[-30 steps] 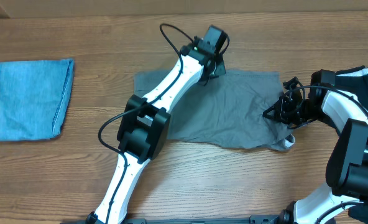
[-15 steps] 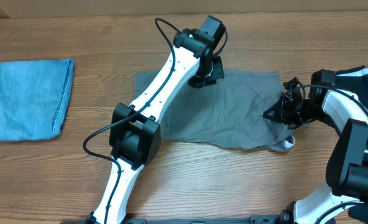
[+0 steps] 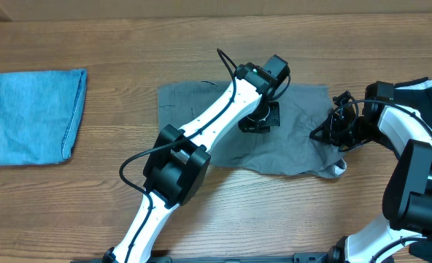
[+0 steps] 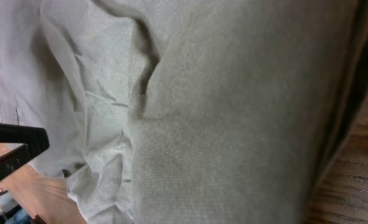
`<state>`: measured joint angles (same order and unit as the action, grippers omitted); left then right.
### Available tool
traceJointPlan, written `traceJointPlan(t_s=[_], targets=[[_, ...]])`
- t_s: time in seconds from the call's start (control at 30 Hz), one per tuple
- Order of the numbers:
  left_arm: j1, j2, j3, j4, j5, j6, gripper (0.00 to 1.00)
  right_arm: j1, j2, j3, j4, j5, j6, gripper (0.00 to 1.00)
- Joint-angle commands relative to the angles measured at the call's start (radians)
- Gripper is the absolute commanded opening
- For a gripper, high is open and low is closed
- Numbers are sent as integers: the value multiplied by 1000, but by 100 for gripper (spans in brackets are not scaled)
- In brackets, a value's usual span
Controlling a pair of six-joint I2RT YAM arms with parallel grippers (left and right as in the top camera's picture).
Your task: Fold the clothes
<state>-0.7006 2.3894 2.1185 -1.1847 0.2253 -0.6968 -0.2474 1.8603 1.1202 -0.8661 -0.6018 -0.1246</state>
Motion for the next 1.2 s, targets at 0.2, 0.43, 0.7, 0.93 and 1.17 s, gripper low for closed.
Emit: traceJointPlan(t_s=[0.2,0.43,0.7,0.93,1.17], targets=[[13,11,-23,-7,-154,-38,4,0,5,26,-2,-1,-3,4],[13,11,-78,45,-154,-45,4,0,5,26,-2,-1,-3,4],[13,11,-135,133,-107,-48,4,0,5,26,-1,-1,-3,4],[18,11,-135,124,-126,-39,4,-1,5,33,-2,-2,24,4],[28,11,-156,153,-128,-39,4,5,-23,170,-130,-4,20,4]])
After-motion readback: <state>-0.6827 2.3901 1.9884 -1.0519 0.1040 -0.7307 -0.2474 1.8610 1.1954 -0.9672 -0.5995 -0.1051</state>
